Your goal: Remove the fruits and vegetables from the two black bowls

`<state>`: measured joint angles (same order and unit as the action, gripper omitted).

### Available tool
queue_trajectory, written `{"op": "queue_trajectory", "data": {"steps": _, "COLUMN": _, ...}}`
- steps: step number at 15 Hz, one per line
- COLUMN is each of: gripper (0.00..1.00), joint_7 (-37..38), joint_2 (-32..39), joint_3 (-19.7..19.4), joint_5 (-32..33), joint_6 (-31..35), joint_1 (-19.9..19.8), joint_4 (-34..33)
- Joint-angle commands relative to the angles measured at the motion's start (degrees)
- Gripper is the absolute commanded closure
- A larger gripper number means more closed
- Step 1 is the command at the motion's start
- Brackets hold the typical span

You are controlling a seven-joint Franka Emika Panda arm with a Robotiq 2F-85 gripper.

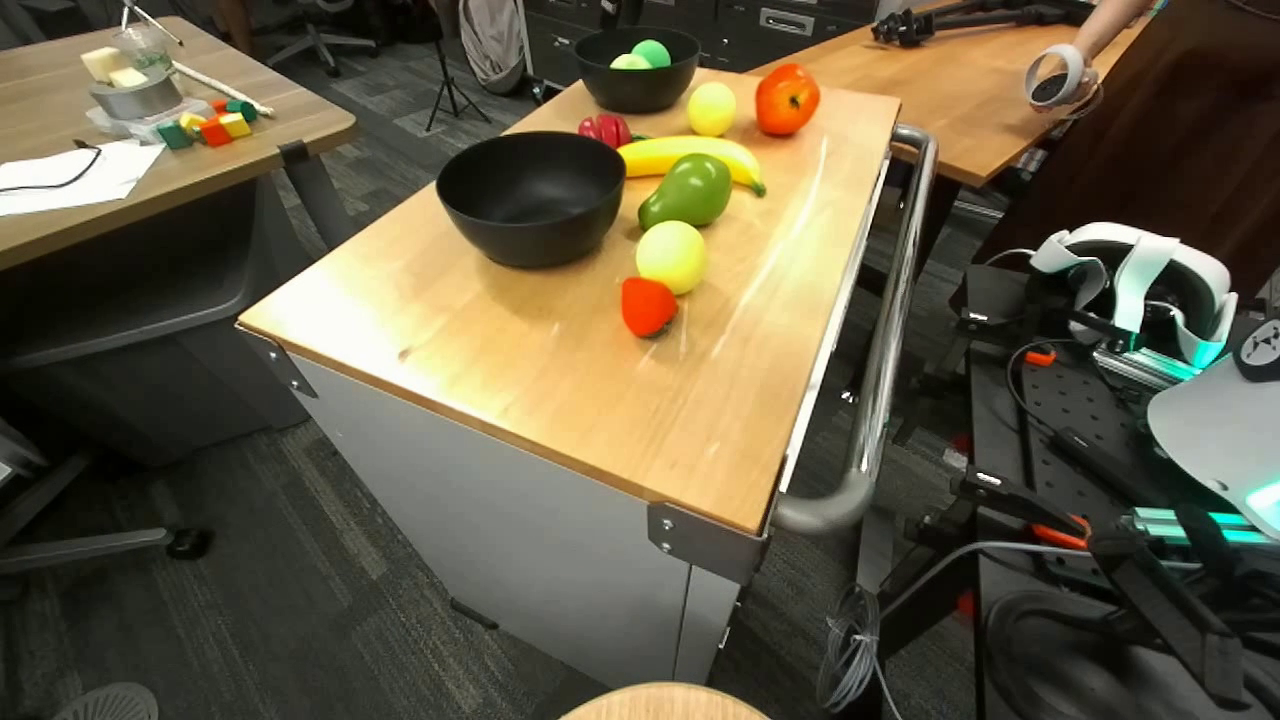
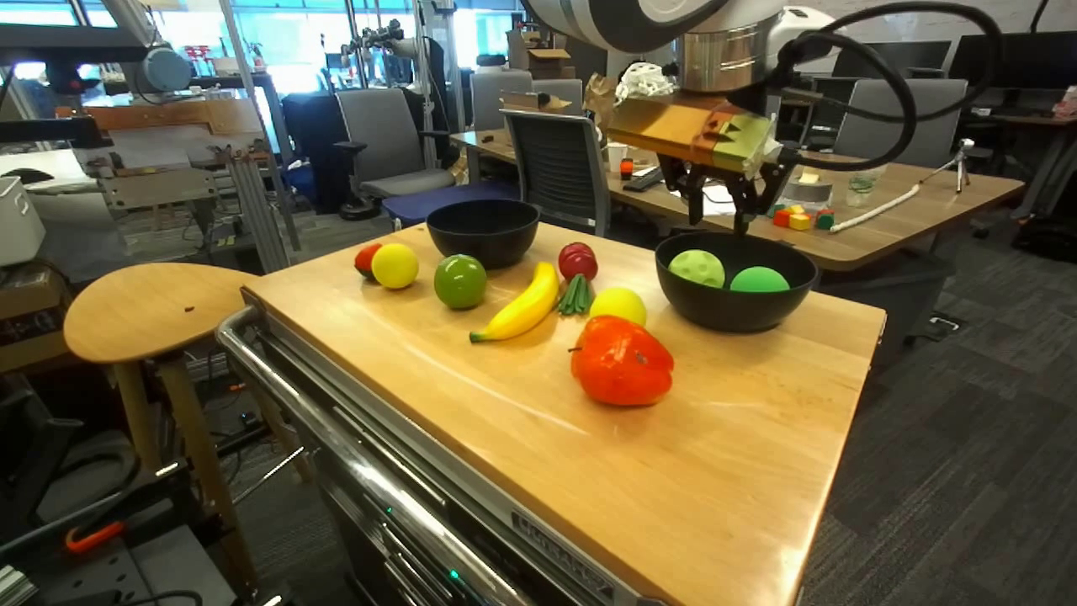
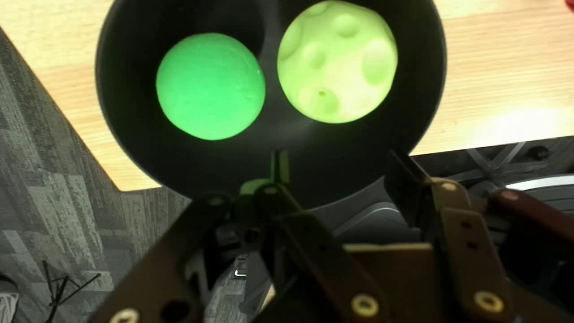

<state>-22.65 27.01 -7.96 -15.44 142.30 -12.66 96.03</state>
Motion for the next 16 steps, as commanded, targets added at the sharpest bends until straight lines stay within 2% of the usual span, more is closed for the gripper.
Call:
{"op": "queue_trajectory", "data": {"steps": 1, "gripper": 0.27, "joint_7": 5.26, "joint_2": 3.64, "joint_3": 1.13, "joint_5": 3.53, "joint_6": 0.11, "joint_1": -1.24, "joint_4": -4.93}}
{"op": "queue_trajectory", "data": {"steps": 3, "gripper": 0.30, "joint_7": 6.92, "joint_2": 4.63, "joint_3": 1.12, "joint_5": 4.88, "joint_6": 0.01, "joint_1": -1.14, "joint_4": -5.77}}
{"op": "queue_trajectory", "data": {"steps": 4, "gripper": 0.28, "joint_7": 7.51, "joint_2": 5.06, "joint_3": 1.11, "joint_5": 5.70, "joint_6": 0.14, "joint_1": -1.00, "joint_4": -5.98}}
{"op": "queue_trajectory", "data": {"steps": 9, "gripper": 0.36, "joint_7": 9.33, "joint_2": 7.08, "joint_3": 0.89, "joint_5": 9.89, "joint_6": 1.13, "joint_1": -0.38, "joint_4": -6.19}}
{"op": "queue_trajectory", "data": {"steps": 16, "gripper": 0.31, "joint_7": 9.69, "joint_2": 8.54, "joint_3": 0.86, "joint_5": 15.02, "joint_6": 2.54, "joint_1": 0.40, "joint_4": -4.46}}
